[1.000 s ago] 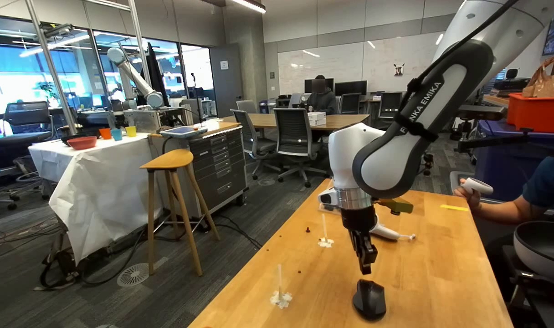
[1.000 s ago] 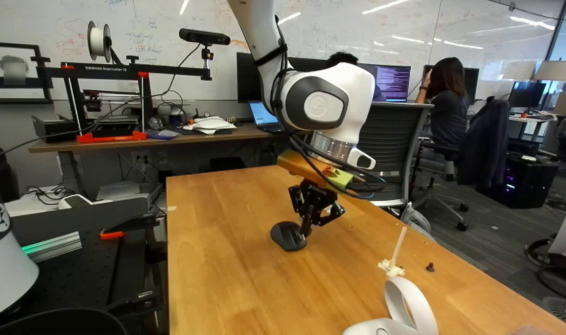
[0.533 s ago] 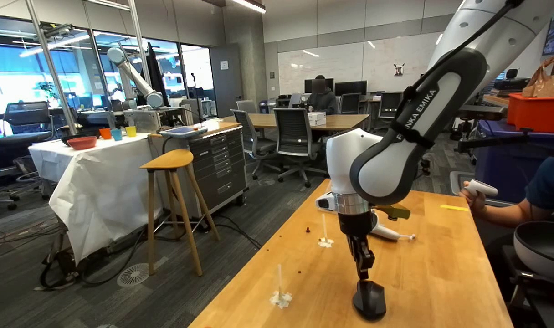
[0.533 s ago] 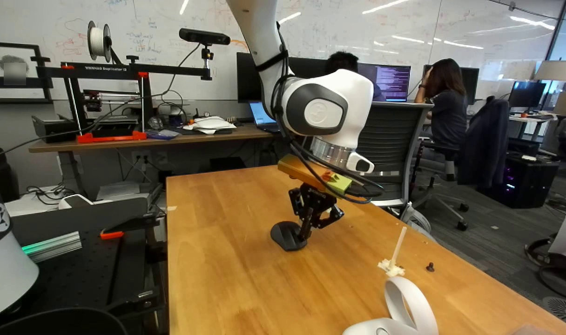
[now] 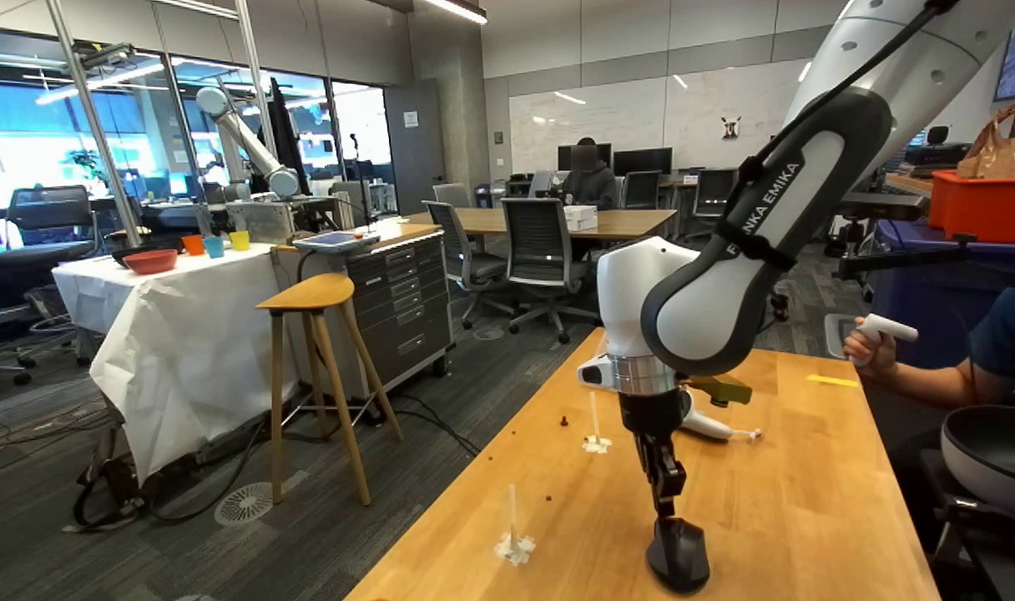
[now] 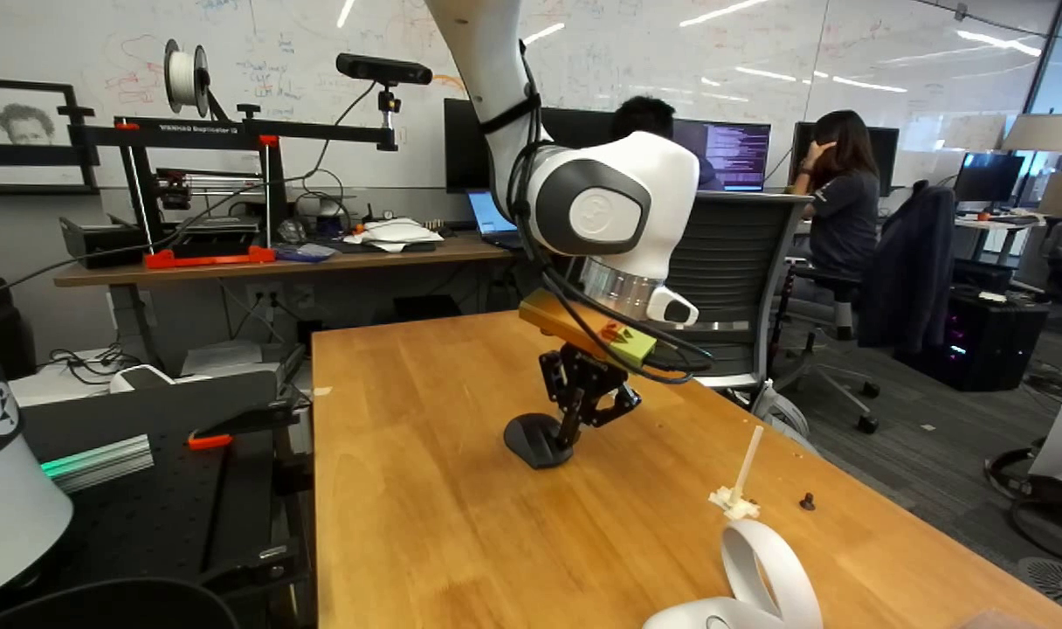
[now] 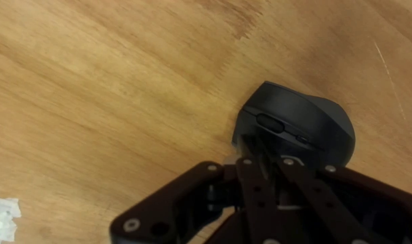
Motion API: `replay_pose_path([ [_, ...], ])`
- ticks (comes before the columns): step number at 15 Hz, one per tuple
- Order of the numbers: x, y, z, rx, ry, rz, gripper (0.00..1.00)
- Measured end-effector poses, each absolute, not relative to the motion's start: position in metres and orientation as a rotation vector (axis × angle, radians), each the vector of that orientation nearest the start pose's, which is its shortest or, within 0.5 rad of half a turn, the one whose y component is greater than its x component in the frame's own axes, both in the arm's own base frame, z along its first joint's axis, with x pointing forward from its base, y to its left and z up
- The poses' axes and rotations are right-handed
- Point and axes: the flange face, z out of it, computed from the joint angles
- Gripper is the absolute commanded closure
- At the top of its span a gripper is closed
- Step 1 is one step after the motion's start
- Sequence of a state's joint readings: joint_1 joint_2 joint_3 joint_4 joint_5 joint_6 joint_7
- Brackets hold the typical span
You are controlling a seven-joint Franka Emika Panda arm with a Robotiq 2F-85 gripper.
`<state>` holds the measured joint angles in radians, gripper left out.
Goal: Slightly move the mouse on the desk
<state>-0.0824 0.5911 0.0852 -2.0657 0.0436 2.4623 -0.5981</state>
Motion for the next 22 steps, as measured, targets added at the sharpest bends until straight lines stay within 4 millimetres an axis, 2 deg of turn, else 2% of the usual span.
replay_pose_path([
  [4,0.565,0.000,0.135,-2.890,-0.811,0.223,0.87],
  [8,0.573,-0.007,0.161,-2.905,-0.801,0.175,0.88],
  [15,0.577,-0.019,0.224,-2.903,-0.786,0.224,0.87],
  [22,0.575,-0.043,0.304,-2.928,-0.760,0.230,0.87],
])
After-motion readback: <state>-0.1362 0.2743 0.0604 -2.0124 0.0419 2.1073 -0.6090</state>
